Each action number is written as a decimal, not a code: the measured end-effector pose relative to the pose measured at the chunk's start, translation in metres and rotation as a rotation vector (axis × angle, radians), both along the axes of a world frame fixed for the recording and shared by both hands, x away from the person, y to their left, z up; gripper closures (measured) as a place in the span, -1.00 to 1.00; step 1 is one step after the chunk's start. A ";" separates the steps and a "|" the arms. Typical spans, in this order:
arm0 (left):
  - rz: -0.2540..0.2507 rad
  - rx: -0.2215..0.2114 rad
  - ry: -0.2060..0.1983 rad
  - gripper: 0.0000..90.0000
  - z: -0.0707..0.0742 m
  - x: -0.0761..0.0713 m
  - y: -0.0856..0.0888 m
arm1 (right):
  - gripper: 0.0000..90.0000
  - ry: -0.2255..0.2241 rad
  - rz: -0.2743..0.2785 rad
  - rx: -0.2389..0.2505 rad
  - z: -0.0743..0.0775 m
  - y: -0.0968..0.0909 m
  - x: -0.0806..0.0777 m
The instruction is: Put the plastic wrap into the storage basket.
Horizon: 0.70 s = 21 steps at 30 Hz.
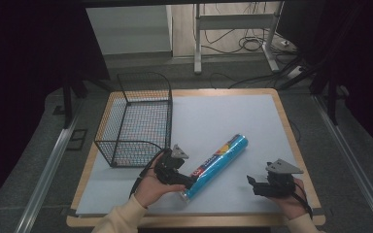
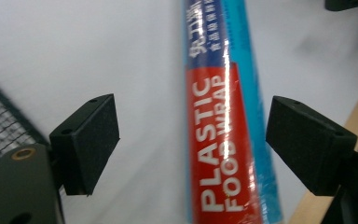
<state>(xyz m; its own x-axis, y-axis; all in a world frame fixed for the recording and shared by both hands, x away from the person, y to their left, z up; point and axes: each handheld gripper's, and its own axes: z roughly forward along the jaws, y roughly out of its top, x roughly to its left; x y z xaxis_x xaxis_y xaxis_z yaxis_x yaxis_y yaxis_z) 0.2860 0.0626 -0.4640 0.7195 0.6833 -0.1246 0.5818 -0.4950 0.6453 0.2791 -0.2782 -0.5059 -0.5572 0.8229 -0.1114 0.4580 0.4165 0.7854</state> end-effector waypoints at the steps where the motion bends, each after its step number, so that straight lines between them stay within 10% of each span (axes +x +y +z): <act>1: 0.002 0.000 -0.003 -0.62 0.000 0.000 -0.002 | -0.73 -0.003 0.003 -0.001 0.000 0.000 0.000; 21: -0.079 0.068 0.028 -0.67 0.008 0.021 -0.044 | -0.73 -0.013 0.004 -0.012 0.002 0.001 -0.002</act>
